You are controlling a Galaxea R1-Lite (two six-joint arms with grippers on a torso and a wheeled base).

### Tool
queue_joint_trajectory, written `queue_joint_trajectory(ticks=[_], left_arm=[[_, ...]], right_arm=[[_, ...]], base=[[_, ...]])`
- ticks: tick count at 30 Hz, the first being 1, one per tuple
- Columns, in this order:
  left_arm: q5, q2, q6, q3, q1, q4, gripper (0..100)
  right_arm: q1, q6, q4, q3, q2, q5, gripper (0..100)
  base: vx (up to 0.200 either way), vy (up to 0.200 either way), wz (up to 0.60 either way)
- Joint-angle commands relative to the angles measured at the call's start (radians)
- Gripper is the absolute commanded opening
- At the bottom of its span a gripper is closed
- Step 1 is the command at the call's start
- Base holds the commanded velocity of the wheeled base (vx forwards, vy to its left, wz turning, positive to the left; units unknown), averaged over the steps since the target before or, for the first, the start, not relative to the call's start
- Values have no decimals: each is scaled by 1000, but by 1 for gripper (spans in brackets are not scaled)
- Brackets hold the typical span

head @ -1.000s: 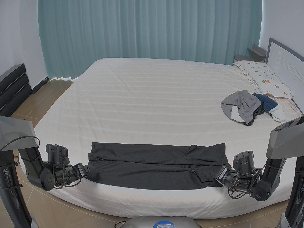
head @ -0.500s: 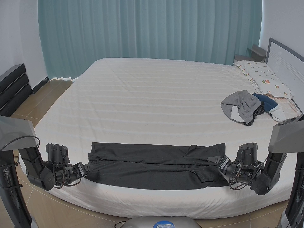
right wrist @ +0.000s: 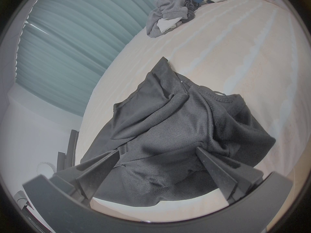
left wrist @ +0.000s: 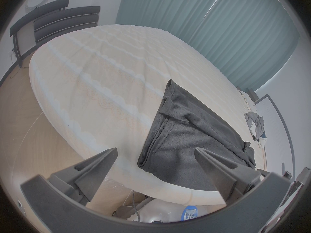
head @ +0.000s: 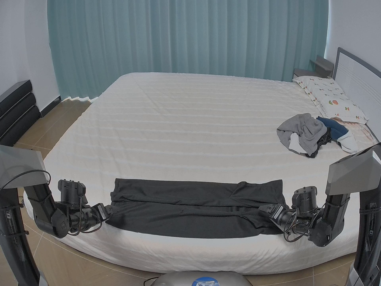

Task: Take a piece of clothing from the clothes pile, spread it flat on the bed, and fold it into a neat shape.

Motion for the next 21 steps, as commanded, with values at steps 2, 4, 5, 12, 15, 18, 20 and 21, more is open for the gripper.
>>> queue_joint_trajectory(ticks=[2, 4, 5, 12, 15, 18, 20, 21], left_arm=[[2, -7, -24, -17, 0, 0, 100], [2, -21, -38, -20, 0, -4, 100], [0, -38, -47, -20, 0, -10, 100], [-3, -59, -127, -23, 0, -66, 100], [-3, -51, -138, -28, -6, -74, 100], [-3, -47, -138, -34, -9, -76, 100], [-4, -34, -138, -49, -9, -76, 100], [-4, -10, -138, -62, -12, -76, 100]], right_arm=[[-13, 8, -166, 62, -19, 7, 100], [-5, 20, -229, 86, -18, 7, 100], [-5, 29, -267, 103, -21, 8, 100], [-40, 61, -281, 115, -92, 10, 100], [-46, 61, -281, 115, -82, 10, 100], [-45, 63, -281, 117, -73, 11, 100], [-45, 63, -281, 117, -70, 11, 100], [-43, 63, -281, 115, -64, 11, 100]], base=[[0, 0, 0], [0, 0, 0], [0, 0, 0], [0, 0, 0], [133, 0, 0], [67, 0, 0], [0, 0, 0], [0, 0, 0]])
